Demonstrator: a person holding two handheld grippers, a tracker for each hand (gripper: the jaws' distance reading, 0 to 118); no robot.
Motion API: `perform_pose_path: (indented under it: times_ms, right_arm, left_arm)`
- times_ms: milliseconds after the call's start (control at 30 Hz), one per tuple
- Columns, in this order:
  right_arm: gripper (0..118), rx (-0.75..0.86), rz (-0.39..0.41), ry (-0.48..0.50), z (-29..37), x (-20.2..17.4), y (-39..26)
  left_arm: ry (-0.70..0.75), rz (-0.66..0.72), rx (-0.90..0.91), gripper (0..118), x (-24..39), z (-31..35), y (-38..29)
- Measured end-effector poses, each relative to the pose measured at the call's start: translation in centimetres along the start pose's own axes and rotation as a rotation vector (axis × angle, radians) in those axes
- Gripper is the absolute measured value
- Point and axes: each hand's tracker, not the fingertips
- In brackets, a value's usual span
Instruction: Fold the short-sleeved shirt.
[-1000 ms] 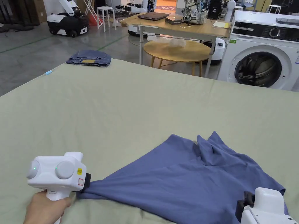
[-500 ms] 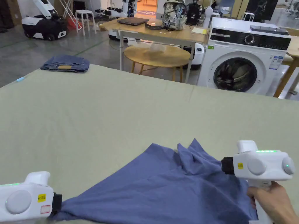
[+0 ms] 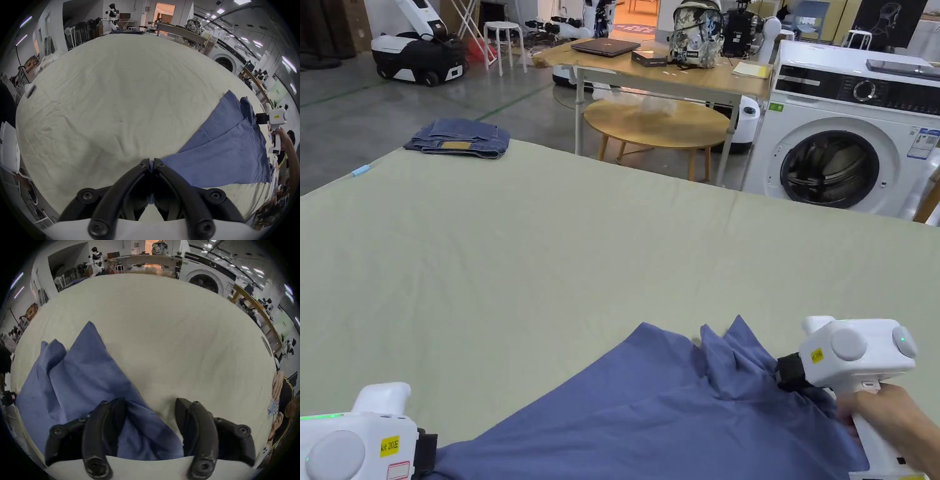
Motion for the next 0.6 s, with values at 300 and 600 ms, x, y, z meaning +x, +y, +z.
perform_pose_path:
  times_ms: [300, 600]
  right_arm:
    - [0, 0.082, -0.022, -0.001, 2.2, -1.0, -1.3]
    - [0, 0.378, -0.074, -0.084, 14.3, 0.8, -3.6]
  left_arm:
    - [-0.016, 0.0, 0.019, 0, 0.5, 0.8, -0.4]
    - [-0.052, -0.076, 0.15, 0, 0.9, 4.1, 1.5]
